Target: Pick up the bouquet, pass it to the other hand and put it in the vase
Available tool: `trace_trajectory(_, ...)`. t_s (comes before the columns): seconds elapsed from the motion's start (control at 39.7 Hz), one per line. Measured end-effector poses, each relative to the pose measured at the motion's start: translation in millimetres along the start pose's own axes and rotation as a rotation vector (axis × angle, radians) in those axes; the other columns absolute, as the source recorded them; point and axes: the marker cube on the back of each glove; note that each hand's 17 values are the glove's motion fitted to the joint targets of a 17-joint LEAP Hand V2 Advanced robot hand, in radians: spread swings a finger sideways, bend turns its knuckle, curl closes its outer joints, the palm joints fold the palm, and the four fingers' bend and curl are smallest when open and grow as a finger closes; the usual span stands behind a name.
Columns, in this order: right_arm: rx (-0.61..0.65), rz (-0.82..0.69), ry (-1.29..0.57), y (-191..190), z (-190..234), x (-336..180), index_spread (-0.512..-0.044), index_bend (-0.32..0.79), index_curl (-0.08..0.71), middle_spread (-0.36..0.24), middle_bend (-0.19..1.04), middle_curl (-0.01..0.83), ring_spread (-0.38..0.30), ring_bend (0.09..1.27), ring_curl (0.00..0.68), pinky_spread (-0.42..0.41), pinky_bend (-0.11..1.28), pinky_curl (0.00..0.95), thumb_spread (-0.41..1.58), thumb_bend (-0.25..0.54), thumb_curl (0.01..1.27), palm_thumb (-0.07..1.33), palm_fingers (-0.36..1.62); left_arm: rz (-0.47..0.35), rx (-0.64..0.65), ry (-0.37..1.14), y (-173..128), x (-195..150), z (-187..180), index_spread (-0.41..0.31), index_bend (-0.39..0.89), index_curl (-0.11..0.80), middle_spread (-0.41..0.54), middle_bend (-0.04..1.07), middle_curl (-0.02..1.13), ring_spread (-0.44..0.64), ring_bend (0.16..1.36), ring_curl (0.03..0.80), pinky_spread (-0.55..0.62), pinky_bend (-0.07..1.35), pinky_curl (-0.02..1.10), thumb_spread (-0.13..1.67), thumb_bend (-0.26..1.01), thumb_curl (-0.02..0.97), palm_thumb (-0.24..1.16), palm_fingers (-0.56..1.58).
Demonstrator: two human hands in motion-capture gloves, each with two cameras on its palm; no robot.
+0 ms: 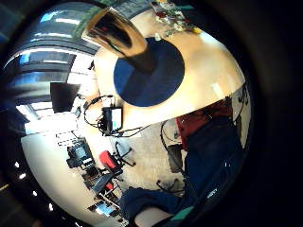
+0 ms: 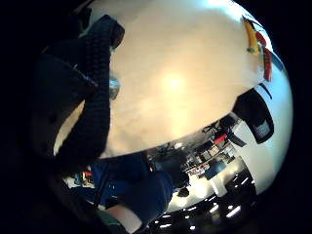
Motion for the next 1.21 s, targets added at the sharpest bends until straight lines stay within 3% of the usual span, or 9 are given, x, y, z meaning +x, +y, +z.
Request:
trace_trajectory(0.08,0.157,0.042,-0.023,-3,15,-3,-0.165,0.11,0.184,-0.032,0.31,0.409,-0.067,0.51,0.352,0.229,0.52,0.338,1.12,0.007,0.3,0.55,0.55,-0.004,0.0,-0.002,-1,-2,-1,0.14,0.05,0.009,0.352,0.27,0.33,0.4,0.77,0.292,0.4,0.63,0.35,1.22,-0.01,0.231,0.17,-0.11)
trace_trajectory(0.15,0.169,0.012,-0.098,10,39,-15,-0.176,0.09,0.18,-0.059,0.35,0.429,-0.116,0.55,0.371,0.231,0.49,0.328,1.13,0.048,0.32,0.65,0.58,-0.003,0.002,-0.002,-3,-2,-1,0.14,0.05,0.008,0.353,0.27,0.33,0.4,0.77,0.292,0.4,0.64,0.35,1.22,-0.01,0.234,0.18,-0.11)
trace_trajectory(0.33,0.16,-0.022,-0.193,26,61,-28,-0.226,0.4,0.309,-0.118,0.36,0.448,-0.196,0.56,0.385,0.13,0.22,0.276,1.2,0.148,0.36,0.86,0.85,-0.003,-0.001,-0.006,-3,-2,-1,0.136,0.05,0.009,0.355,0.27,0.34,0.41,0.76,0.287,0.4,0.64,0.34,1.22,-0.01,0.238,0.18,-0.11)
trace_trajectory(0.45,0.296,-0.016,-0.268,15,48,-32,-0.238,0.4,0.346,-0.138,0.33,0.456,-0.212,0.55,0.401,0.013,0.23,0.299,1.23,0.147,0.35,0.89,0.98,0.009,-0.015,-0.015,-1,-4,0,0.131,0.06,0.013,0.355,0.26,0.34,0.41,0.76,0.284,0.39,0.64,0.35,1.22,-0.01,0.241,0.18,-0.1)
trace_trajectory(0.7,0.368,-0.052,-0.522,9,31,-41,-0.245,0.36,0.413,-0.176,0.49,0.538,-0.228,0.54,0.449,-0.116,0.22,0.364,1.21,0.102,0.33,0.9,1.18,0.011,-0.087,0.054,-19,-16,11,0.121,0.07,0.025,0.351,0.25,0.35,0.41,0.74,0.278,0.38,0.63,0.34,1.22,-0.01,0.249,0.18,-0.09)
trace_trajectory(0.81,0.435,-0.242,-0.723,11,18,-57,-0.247,0.37,0.437,-0.179,0.5,0.555,-0.231,0.55,0.464,-0.144,0.23,0.385,1.19,0.067,0.32,0.88,1.2,0.034,-0.152,0.149,-28,-22,15,0.117,0.08,0.032,0.35,0.26,0.35,0.41,0.74,0.275,0.38,0.62,0.34,1.22,-0.01,0.251,0.19,-0.08)
trace_trajectory(0.96,0.278,-0.308,-0.987,47,-1,-77,-0.245,0.36,0.465,-0.183,0.51,0.573,-0.237,0.56,0.482,-0.173,0.25,0.416,1.16,0.018,0.3,0.85,1.2,0.088,-0.214,0.459,-48,-26,22,0.109,0.08,0.042,0.349,0.25,0.35,0.41,0.73,0.273,0.38,0.62,0.34,1.22,-0.01,0.254,0.19,-0.08)
trace_trajectory(1.11,0.343,-0.924,-1.18,65,-21,-99,-0.244,0.35,0.488,-0.184,0.52,0.589,-0.24,0.56,0.497,-0.194,0.26,0.438,1.15,-0.007,0.3,0.85,1.19,0.141,-0.144,0.717,-66,-22,13,0.107,0.08,0.05,0.347,0.26,0.36,0.4,0.74,0.275,0.38,0.61,0.34,1.22,-0.01,0.263,0.23,-0.06)
trace_trajectory(1.21,0.287,-1.121,-1.253,83,-20,-104,-0.244,0.33,0.5,-0.185,0.52,0.595,-0.244,0.56,0.504,-0.199,0.27,0.453,1.15,-0.011,0.3,0.86,1.19,0.129,-0.083,0.935,-75,-14,-1,0.095,0.09,0.062,0.34,0.24,0.36,0.39,0.73,0.273,0.38,0.66,0.35,1.17,0.0,0.289,0.31,-0.01)
